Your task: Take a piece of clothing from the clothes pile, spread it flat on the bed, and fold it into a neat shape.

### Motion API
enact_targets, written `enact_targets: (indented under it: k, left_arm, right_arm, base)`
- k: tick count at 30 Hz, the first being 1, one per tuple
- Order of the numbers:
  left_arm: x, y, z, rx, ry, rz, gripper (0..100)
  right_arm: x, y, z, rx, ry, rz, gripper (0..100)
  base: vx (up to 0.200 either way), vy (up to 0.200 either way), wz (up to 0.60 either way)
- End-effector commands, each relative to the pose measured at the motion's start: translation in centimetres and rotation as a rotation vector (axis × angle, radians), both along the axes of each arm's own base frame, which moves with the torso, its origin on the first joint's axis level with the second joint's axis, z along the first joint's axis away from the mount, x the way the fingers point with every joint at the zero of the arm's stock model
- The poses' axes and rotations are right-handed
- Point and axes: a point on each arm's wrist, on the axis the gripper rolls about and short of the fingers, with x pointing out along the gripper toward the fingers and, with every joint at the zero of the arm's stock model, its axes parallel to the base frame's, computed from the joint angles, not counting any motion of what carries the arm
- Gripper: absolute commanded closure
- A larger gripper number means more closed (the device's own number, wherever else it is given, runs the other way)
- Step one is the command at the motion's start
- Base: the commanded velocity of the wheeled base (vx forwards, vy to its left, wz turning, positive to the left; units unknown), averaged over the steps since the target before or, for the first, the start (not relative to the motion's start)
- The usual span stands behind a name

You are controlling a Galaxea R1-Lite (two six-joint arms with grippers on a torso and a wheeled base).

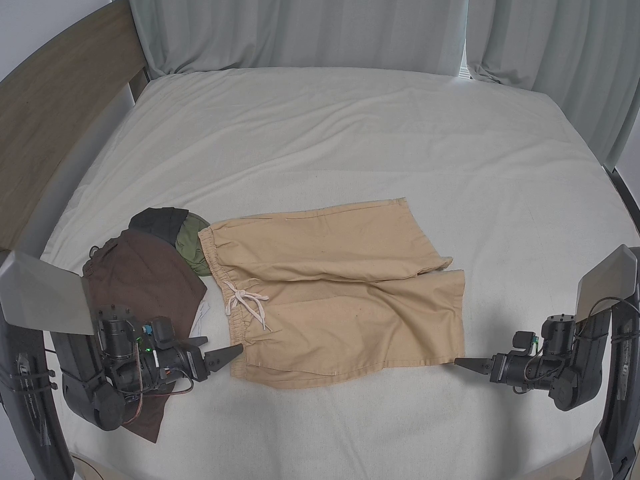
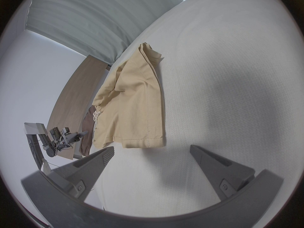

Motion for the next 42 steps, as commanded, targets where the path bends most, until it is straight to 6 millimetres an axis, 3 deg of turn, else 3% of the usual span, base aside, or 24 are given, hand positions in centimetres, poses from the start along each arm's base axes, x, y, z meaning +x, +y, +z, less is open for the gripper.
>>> enact_targets:
  k: [1,19,31,42]
  left_arm:
    - [0.0,-0.2,-2.2,0.005,0.078,-0.017,0]
    - [1.3,-1.2,-6.3,0.004,0.156,-0.05,0]
    - [1.6,-3.0,-6.3,-0.113,0.239,-0.03,0]
    - [1.7,-3.1,-6.8,-0.121,0.261,-0.02,0]
  right_arm:
    - [-0.1,0.0,-0.2,0.001,0.014,-0.003,0]
    - [0.0,-0.1,-0.3,0.001,0.013,-0.005,0]
    - [0.0,-0.1,-0.3,0.001,0.013,-0.003,0]
    - [0.0,-0.1,-0.3,0.0,0.013,-0.002,0]
  base:
    - [0.0,0.0,0.0]
    - [0.0,0.0,0.0]
    - [0.0,0.0,0.0]
    - [0.0,0.0,0.0]
